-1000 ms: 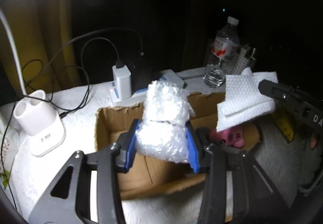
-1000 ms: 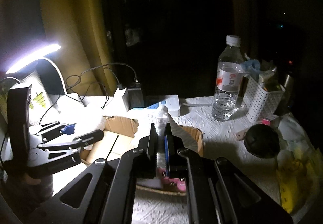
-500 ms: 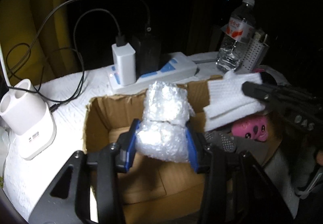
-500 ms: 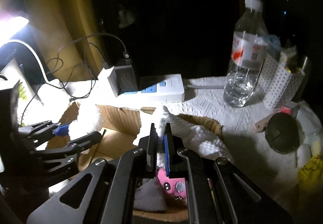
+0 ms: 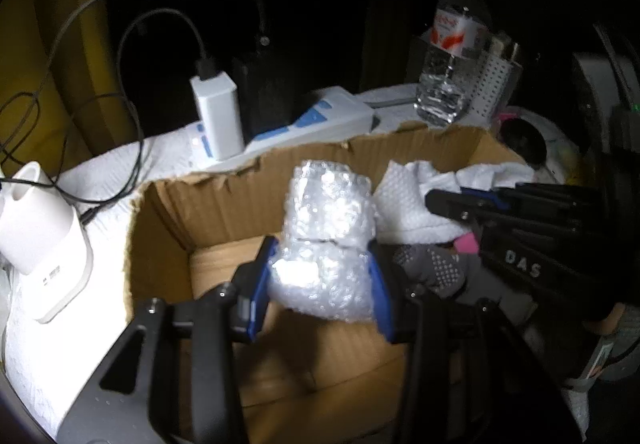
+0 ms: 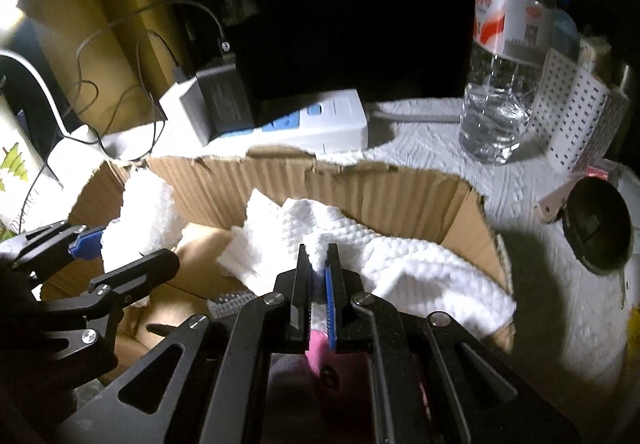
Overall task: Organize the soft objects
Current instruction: 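Carry the bubble wrap and white wipe into the box and open both grippers, then lift both open grippers out of the box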
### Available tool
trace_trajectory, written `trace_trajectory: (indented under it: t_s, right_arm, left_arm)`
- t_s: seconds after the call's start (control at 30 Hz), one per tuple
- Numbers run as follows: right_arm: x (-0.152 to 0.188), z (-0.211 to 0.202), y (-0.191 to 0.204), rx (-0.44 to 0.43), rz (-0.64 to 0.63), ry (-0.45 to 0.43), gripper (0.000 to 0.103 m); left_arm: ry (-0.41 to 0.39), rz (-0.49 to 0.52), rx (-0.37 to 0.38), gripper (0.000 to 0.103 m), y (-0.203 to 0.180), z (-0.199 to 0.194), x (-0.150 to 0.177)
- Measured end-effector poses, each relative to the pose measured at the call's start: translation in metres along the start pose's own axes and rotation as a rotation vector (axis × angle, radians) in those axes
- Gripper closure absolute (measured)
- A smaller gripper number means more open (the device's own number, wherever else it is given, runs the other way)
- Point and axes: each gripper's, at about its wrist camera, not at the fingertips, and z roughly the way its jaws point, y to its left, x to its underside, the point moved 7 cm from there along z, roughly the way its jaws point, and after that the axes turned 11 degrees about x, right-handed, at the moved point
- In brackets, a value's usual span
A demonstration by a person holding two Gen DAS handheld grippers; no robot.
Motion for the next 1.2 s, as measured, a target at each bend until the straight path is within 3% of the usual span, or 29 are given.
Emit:
trace_trajectory:
  t_s: [0.5,0.6,0.67,0.7,0.93,1.03,1.2]
  right_arm:
    - [0.007,0.009,-0.001,0.012,-0.006,0.032,0.096]
    - [0.008,0.003,-0.001,0.004,-0.003,0.043,0.086]
    - [0.007,-0.005,-0.001,-0.008,-0.002,0.033,0.068]
    - [0.007,-0.012,0.000,-0.015,-0.003,0.022,0.065]
    - [0.002,-0.046,-0.009,0.018,0.008,-0.031,0.055]
    - [-0.001,-0.067,-0.014,0.029,0.010,-0.062,0.049]
    - [-0.002,-0.103,-0.022,0.042,0.019,-0.111,0.048]
  left_arm:
    - [0.057,-0.008,-0.011,0.054,-0.002,0.012,0.005]
    - [0.058,-0.026,-0.012,0.050,-0.002,0.009,0.005]
    - [0.046,-0.046,0.006,0.042,-0.004,0.004,0.003]
    - [0.042,-0.057,0.020,0.038,-0.005,0.002,0.002]
    - [-0.026,-0.053,0.006,0.020,-0.016,-0.029,-0.011]
    - [-0.058,-0.047,-0.003,0.019,-0.019,-0.047,-0.021]
    - [-0.121,-0.039,-0.021,0.018,-0.027,-0.082,-0.032]
